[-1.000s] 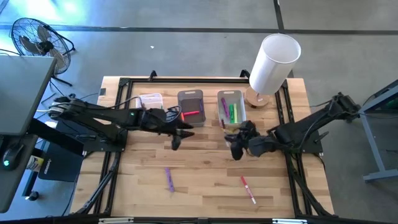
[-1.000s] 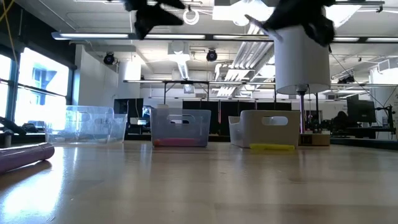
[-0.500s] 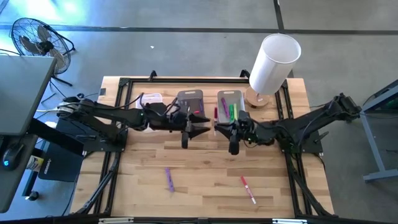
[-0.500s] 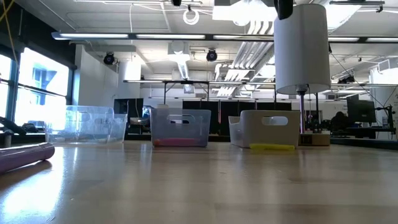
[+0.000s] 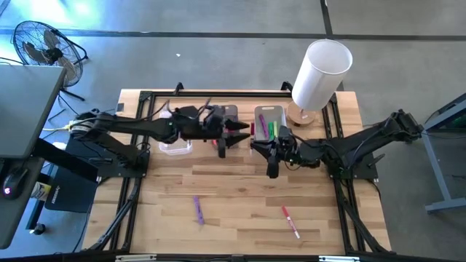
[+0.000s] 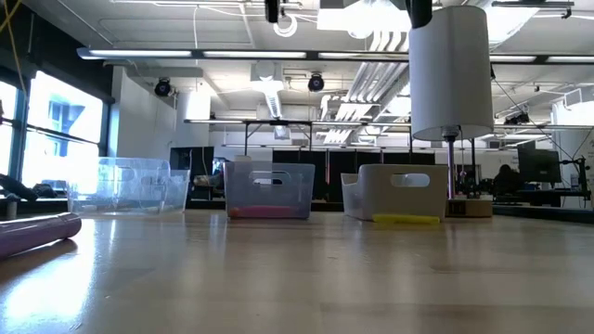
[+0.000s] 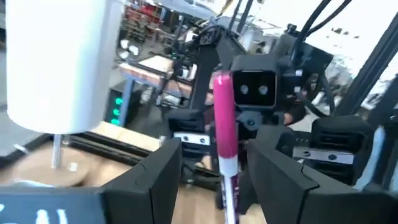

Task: Pick & Place Markers
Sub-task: Put the purple marker pen into the transparent bin

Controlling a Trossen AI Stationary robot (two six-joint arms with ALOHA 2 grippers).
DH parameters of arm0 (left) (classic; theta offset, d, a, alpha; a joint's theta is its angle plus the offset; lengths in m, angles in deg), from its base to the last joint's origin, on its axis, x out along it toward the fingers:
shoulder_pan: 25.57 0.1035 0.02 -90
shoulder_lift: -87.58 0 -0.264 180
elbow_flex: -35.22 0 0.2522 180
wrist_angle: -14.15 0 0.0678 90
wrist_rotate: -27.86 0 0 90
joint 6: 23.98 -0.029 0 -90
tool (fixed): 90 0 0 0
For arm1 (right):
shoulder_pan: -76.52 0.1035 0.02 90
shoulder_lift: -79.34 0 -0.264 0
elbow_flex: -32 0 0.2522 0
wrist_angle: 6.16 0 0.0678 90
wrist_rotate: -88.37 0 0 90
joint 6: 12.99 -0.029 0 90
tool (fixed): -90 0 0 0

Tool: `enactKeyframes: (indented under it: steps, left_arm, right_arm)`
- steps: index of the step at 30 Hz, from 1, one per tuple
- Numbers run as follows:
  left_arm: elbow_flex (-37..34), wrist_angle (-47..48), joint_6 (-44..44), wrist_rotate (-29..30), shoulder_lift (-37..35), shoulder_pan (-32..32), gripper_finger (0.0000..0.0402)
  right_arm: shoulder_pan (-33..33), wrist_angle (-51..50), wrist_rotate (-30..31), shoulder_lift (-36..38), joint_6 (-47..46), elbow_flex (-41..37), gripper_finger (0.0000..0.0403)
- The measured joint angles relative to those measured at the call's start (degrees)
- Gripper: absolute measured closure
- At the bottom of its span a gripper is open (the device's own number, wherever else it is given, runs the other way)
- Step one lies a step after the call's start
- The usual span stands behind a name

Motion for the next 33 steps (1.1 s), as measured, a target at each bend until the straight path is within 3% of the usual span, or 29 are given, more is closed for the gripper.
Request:
enactKeyframes:
  steps: [6,26,33]
  left_arm:
    - [0.08,-3.32,2.73,-2.98,2.24,0.05,0.022]
    - [-0.09,-6.93,3.91,0.59,4.03,0.37,0.022]
    - [-0.09,-6.81,7.83,-1.54,4.03,2.71,0.022]
  right_arm:
    - [-1.35,-0.4,-0.19,0.0,0.22,0.0,0.0388]
    - [-3.73,-2.24,-2.93,0.0,0.28,0.0,0.0386]
    - [-3.72,-2.25,-3.38,0.0,-0.05,0.0,0.0384]
